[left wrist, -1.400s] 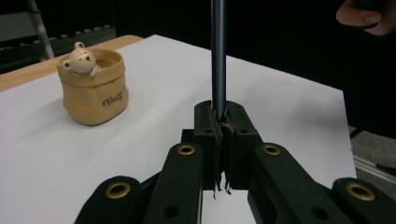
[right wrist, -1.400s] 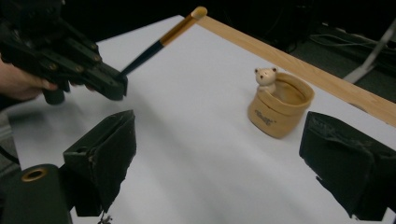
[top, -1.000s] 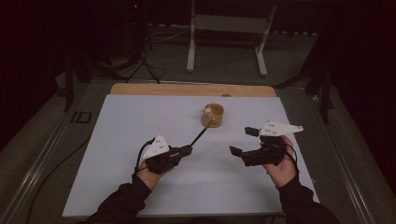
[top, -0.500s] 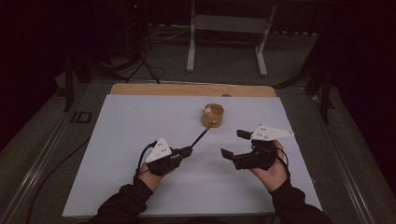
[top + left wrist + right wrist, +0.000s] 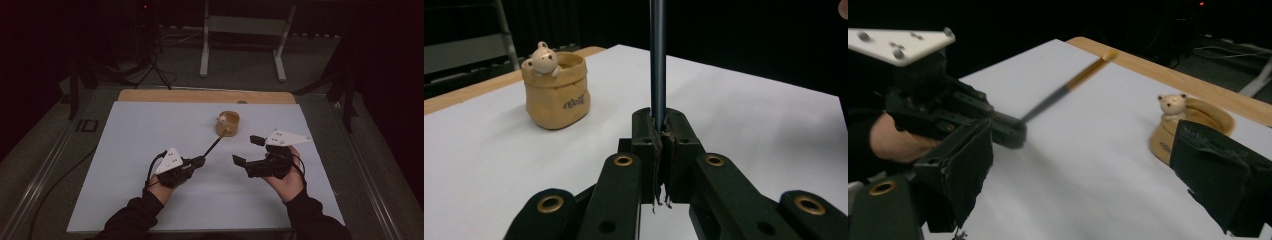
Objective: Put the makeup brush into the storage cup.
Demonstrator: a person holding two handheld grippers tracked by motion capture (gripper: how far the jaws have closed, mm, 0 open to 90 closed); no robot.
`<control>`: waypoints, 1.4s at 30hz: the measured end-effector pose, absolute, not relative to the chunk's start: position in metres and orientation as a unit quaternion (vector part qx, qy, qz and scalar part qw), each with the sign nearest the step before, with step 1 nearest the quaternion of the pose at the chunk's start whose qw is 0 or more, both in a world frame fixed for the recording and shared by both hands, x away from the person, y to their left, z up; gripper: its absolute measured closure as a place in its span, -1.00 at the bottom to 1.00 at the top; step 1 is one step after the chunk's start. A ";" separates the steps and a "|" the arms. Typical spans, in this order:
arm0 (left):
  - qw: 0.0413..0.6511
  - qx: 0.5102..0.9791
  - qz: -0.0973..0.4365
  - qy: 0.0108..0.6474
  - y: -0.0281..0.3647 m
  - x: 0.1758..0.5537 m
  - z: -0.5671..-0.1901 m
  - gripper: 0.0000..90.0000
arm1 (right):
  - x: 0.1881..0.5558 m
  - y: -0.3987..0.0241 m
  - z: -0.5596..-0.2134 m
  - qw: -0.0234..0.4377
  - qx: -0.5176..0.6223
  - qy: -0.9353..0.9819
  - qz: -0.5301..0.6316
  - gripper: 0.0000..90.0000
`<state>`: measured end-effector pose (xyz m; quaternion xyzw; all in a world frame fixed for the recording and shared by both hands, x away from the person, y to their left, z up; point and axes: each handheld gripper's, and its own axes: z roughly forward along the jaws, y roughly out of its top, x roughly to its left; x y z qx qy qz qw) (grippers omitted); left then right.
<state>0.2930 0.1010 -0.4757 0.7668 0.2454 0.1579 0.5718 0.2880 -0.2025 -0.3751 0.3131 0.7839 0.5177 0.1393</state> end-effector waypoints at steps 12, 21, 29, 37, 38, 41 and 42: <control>0.578 0.762 0.156 0.248 0.102 0.293 -0.475 0.93 | 0.303 -0.191 -0.373 0.079 0.374 0.750 0.540 -0.69; 0.582 0.760 0.154 0.245 0.102 0.293 -0.474 0.93 | 0.314 -0.184 -0.376 0.028 0.409 0.719 0.562 -0.44; 0.590 0.758 0.150 0.234 0.100 0.291 -0.473 0.93 | 0.320 -0.179 -0.379 -0.020 0.435 0.694 0.574 -0.08; 0.593 0.759 0.150 0.224 0.098 0.289 -0.471 0.92 | 0.325 -0.178 -0.380 -0.039 0.445 0.676 0.585 0.24; 0.593 0.758 0.152 0.224 0.098 0.288 -0.472 0.93 | 0.325 -0.178 -0.379 -0.041 0.445 0.676 0.585 0.26; 0.592 0.761 0.147 0.222 0.098 0.289 -0.472 0.92 | 0.326 -0.177 -0.379 -0.050 0.445 0.674 0.588 0.37; 0.592 0.762 0.141 0.221 0.097 0.289 -0.473 0.92 | 0.326 -0.176 -0.379 -0.051 0.445 0.675 0.586 0.40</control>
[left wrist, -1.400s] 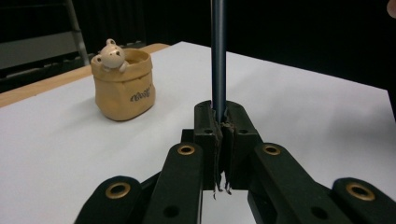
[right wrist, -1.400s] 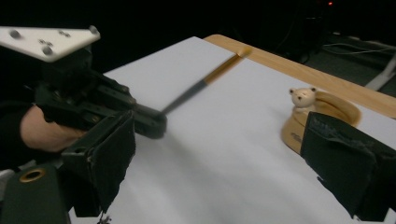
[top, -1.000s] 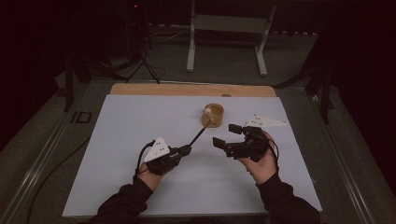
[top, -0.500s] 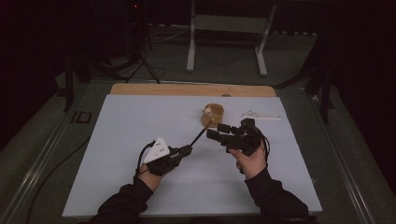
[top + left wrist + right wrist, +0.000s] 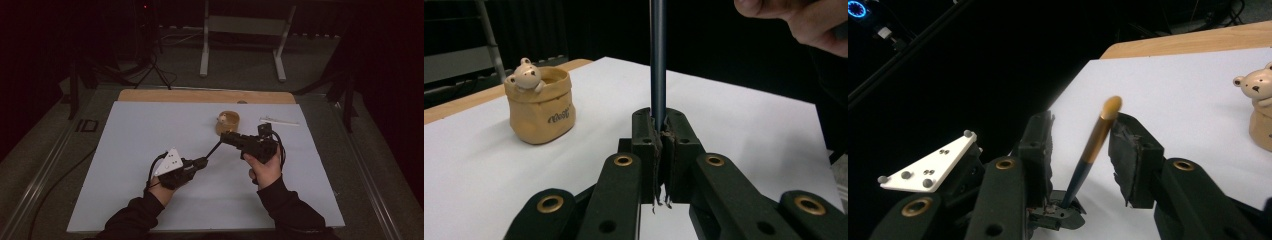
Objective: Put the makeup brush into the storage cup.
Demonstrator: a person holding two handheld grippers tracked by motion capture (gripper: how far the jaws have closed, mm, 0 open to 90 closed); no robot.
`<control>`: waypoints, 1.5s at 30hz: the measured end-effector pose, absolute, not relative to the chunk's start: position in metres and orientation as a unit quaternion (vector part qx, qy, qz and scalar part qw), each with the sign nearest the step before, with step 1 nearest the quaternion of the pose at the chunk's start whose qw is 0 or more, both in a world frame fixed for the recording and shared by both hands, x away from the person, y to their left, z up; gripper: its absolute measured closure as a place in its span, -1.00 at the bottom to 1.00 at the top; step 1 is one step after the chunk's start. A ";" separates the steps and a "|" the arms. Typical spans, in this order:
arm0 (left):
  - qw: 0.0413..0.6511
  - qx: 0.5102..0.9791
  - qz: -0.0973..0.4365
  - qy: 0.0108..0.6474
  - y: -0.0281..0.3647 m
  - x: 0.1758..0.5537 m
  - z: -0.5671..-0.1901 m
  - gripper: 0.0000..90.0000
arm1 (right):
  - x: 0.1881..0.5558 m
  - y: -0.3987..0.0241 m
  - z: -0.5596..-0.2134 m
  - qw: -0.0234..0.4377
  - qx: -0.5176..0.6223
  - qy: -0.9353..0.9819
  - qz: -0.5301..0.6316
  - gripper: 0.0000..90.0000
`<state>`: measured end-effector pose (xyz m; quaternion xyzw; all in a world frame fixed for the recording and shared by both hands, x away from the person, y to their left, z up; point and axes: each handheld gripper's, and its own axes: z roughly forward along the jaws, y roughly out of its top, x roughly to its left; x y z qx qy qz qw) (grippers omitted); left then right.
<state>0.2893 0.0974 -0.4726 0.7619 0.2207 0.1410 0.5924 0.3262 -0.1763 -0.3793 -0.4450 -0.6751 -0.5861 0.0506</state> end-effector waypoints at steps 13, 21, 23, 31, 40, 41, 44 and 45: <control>0.588 0.769 0.134 0.214 0.096 0.291 -0.475 0.92 | 0.327 -0.177 -0.382 0.059 -0.451 -0.676 -0.580 0.86; 0.584 0.767 0.139 0.226 0.096 0.290 -0.474 0.61 | 0.324 -0.177 -0.378 0.047 -0.436 -0.687 -0.579 0.88; 0.578 0.769 0.144 0.232 0.095 0.290 -0.473 0.36 | 0.323 -0.177 -0.376 0.039 -0.432 -0.692 -0.577 0.88; 0.565 0.774 0.173 0.227 0.091 0.285 -0.470 0.00 | 0.322 -0.179 -0.368 -0.003 -0.417 -0.709 -0.568 0.88; 0.566 0.773 0.175 0.229 0.091 0.285 -0.468 -0.11 | 0.324 -0.189 -0.363 -0.038 -0.409 -0.722 -0.556 0.88; 0.566 0.773 0.174 0.229 0.091 0.285 -0.468 -0.11 | 0.324 -0.191 -0.363 -0.044 -0.408 -0.724 -0.554 0.88; 0.569 0.771 0.171 0.231 0.092 0.285 -0.468 -0.16 | 0.324 -0.193 -0.362 -0.056 -0.401 -0.733 -0.546 0.88; 0.568 0.770 0.174 0.233 0.092 0.285 -0.468 -0.20 | 0.325 -0.194 -0.362 -0.057 -0.399 -0.735 -0.545 0.88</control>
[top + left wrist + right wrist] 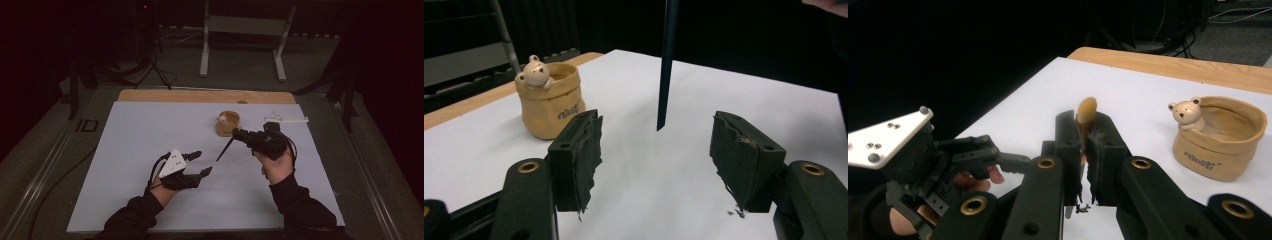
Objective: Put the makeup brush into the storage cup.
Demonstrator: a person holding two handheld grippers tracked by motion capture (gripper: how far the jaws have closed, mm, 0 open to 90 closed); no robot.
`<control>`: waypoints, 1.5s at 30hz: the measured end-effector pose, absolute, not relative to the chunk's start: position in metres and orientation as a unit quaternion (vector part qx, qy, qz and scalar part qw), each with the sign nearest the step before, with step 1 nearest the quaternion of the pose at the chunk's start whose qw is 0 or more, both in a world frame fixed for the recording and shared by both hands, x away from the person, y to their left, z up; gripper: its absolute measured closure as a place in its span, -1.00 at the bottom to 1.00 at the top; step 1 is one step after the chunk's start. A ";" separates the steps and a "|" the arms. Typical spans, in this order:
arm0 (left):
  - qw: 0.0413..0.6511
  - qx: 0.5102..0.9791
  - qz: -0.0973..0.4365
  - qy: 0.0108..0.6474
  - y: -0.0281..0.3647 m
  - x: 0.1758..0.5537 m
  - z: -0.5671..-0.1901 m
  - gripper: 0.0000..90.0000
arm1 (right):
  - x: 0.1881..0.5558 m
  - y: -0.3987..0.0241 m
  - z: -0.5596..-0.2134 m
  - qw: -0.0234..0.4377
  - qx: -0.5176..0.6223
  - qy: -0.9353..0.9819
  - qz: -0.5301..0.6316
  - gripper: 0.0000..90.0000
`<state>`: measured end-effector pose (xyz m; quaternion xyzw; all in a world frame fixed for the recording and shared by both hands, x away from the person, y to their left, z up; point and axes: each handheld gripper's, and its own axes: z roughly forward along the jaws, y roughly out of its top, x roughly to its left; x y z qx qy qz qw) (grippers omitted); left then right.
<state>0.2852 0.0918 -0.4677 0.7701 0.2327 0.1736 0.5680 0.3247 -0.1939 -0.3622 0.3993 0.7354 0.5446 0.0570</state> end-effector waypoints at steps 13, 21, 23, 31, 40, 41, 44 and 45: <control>0.560 0.769 0.164 0.262 0.092 0.288 -0.468 -0.61 | 0.339 -0.211 -0.366 0.120 0.395 0.762 0.499 0.88; 0.553 0.776 0.161 0.259 0.092 0.288 -0.469 -0.78 | 0.350 -0.216 -0.363 0.151 0.393 0.769 0.480 0.88; 0.552 0.777 0.159 0.257 0.092 0.289 -0.469 -0.87 | 0.353 -0.216 -0.361 0.155 0.393 0.771 0.478 0.88; 0.554 0.775 0.155 0.261 0.093 0.289 -0.469 -0.94 | 0.367 -0.217 -0.350 0.173 0.389 0.770 0.475 0.88; 0.551 0.780 0.152 0.254 0.091 0.288 -0.470 -0.95 | 0.383 -0.218 -0.329 0.193 0.377 0.764 0.487 0.88; 0.551 0.780 0.152 0.253 0.091 0.288 -0.470 -0.95 | 0.385 -0.219 -0.327 0.197 0.376 0.763 0.488 0.88; 0.553 0.780 0.150 0.252 0.091 0.288 -0.470 -0.95 | 0.390 -0.217 -0.321 0.200 0.371 0.763 0.490 0.88; 0.554 0.780 0.150 0.251 0.091 0.288 -0.470 -0.95 | 0.392 -0.216 -0.320 0.202 0.366 0.764 0.491 0.88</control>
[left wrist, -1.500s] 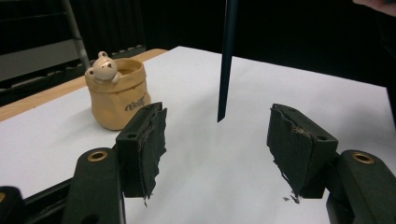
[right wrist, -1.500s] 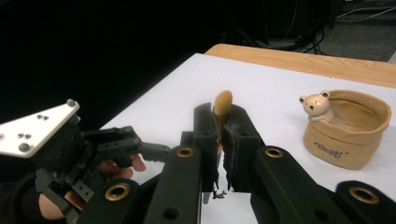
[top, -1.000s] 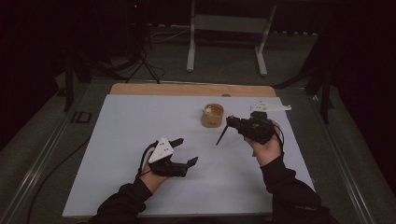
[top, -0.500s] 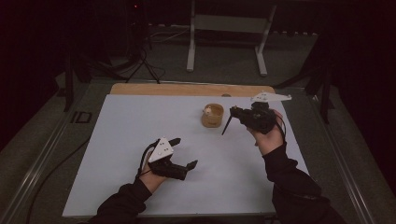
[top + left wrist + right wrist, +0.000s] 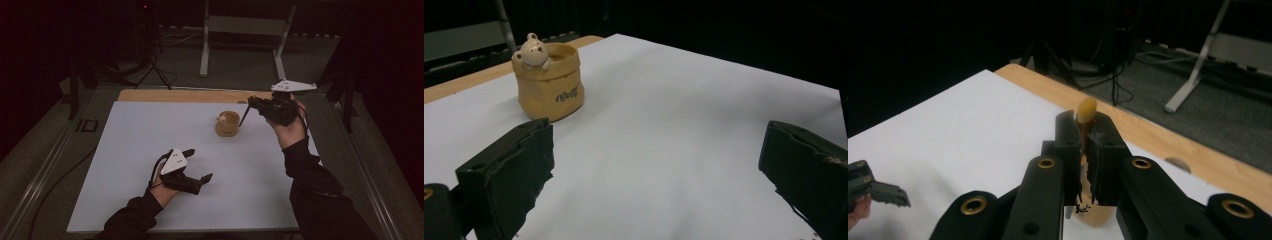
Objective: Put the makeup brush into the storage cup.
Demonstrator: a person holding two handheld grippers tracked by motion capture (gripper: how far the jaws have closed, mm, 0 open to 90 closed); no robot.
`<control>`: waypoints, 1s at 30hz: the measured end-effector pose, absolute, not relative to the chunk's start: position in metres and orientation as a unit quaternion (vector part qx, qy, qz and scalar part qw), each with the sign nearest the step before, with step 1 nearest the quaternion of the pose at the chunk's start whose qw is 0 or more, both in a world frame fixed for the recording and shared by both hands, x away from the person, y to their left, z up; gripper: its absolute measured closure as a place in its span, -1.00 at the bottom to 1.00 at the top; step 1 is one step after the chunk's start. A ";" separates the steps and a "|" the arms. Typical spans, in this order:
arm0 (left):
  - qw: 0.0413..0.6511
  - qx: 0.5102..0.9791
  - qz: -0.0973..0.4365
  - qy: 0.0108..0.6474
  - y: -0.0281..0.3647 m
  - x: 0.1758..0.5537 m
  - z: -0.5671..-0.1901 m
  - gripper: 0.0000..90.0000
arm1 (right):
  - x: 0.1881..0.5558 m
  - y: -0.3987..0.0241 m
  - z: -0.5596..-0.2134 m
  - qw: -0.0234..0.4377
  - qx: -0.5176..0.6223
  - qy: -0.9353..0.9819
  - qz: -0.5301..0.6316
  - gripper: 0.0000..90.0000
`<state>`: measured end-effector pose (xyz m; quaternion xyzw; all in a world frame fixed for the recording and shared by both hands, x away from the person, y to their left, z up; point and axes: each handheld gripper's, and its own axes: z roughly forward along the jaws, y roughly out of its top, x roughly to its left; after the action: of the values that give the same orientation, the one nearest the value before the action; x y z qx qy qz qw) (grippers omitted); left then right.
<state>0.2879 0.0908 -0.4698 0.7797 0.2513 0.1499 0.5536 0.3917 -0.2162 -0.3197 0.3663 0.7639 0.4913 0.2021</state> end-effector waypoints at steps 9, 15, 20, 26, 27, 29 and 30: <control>0.561 0.776 0.164 0.237 0.091 0.288 -0.473 -0.95 | 0.407 -0.210 -0.309 0.214 0.366 0.758 0.495 0.88; 0.568 0.773 0.166 0.230 0.092 0.288 -0.473 -0.95 | 0.420 -0.207 -0.303 0.230 0.365 0.756 0.492 0.88; 0.567 0.773 0.166 0.229 0.091 0.288 -0.474 -0.95 | 0.429 -0.205 -0.300 0.231 0.375 0.749 0.495 0.88; 0.568 0.773 0.166 0.228 0.091 0.288 -0.474 -0.95 | 0.442 -0.203 -0.302 0.230 0.387 0.745 0.492 0.88; 0.568 0.774 0.165 0.227 0.091 0.288 -0.474 -0.95 | 0.444 -0.202 -0.303 0.229 0.390 0.745 0.491 0.88; 0.567 0.774 0.166 0.228 0.091 0.288 -0.474 -0.95 | 0.448 -0.201 -0.306 0.227 0.394 0.744 0.490 0.88; 0.568 0.774 0.165 0.227 0.092 0.288 -0.474 -0.95 | 0.450 -0.200 -0.308 0.226 0.396 0.745 0.487 0.88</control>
<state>0.2877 0.0917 -0.4739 0.7739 0.2267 0.1645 0.5680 0.4495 -0.2003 -0.3078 0.3957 0.7448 0.4872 0.2264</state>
